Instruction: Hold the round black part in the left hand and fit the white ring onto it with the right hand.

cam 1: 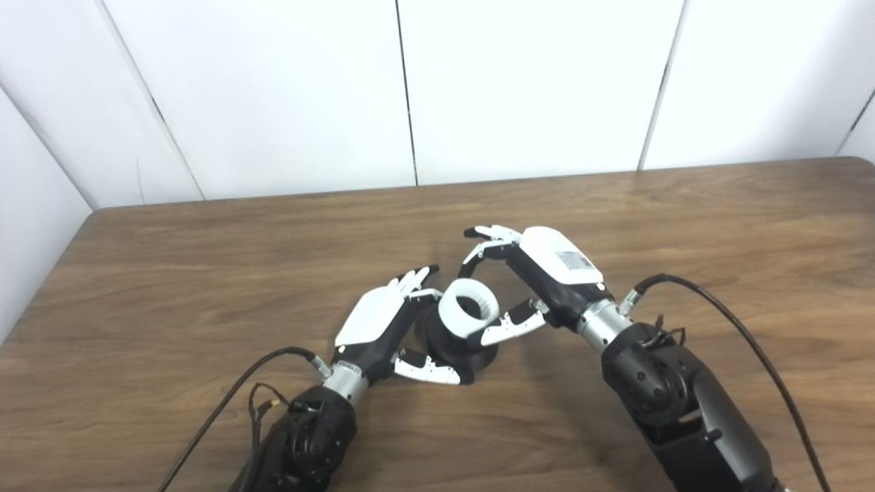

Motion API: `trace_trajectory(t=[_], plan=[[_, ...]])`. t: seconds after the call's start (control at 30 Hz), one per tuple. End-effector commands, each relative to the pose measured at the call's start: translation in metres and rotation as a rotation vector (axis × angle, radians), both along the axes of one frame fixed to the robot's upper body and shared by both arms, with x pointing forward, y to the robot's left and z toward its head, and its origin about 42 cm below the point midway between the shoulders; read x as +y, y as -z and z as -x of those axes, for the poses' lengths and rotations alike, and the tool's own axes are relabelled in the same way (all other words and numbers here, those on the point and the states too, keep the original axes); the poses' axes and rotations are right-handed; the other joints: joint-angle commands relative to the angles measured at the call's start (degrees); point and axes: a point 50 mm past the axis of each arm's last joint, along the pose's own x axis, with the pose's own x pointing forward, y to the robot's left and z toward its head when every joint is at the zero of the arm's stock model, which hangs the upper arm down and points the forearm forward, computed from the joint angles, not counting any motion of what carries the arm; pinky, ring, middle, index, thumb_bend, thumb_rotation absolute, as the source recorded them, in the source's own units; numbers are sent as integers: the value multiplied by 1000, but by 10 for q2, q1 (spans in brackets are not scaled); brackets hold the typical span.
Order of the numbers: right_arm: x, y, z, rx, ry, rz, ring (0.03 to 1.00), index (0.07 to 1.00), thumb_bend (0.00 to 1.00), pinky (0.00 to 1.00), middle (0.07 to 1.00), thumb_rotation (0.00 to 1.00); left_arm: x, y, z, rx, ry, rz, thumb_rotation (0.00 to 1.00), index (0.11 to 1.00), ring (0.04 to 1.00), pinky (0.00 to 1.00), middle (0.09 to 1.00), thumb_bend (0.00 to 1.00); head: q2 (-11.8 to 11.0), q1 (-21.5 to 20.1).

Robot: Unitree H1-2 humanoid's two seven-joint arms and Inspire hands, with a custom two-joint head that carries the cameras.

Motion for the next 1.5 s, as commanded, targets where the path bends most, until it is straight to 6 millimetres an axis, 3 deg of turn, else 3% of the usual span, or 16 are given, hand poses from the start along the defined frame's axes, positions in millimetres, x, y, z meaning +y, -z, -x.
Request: trace_trajectory(t=[0.0,0.73,1.47], plan=[[12,-22,-6,-88,-40,-18,918,608,758,844,897,284,-4,2,1,17,8,-44,366,667,1000,1000,1000,963,1,0],[34,-26,1,-114,-122,-8,909,604,776,860,889,283,-9,3,2,9,15,-50,383,673,1000,1000,1000,948,8,0],[14,-30,-1,-113,-57,4,925,614,765,870,896,269,3,3,2,17,-1,-52,368,668,1000,1000,1000,968,10,-17]])
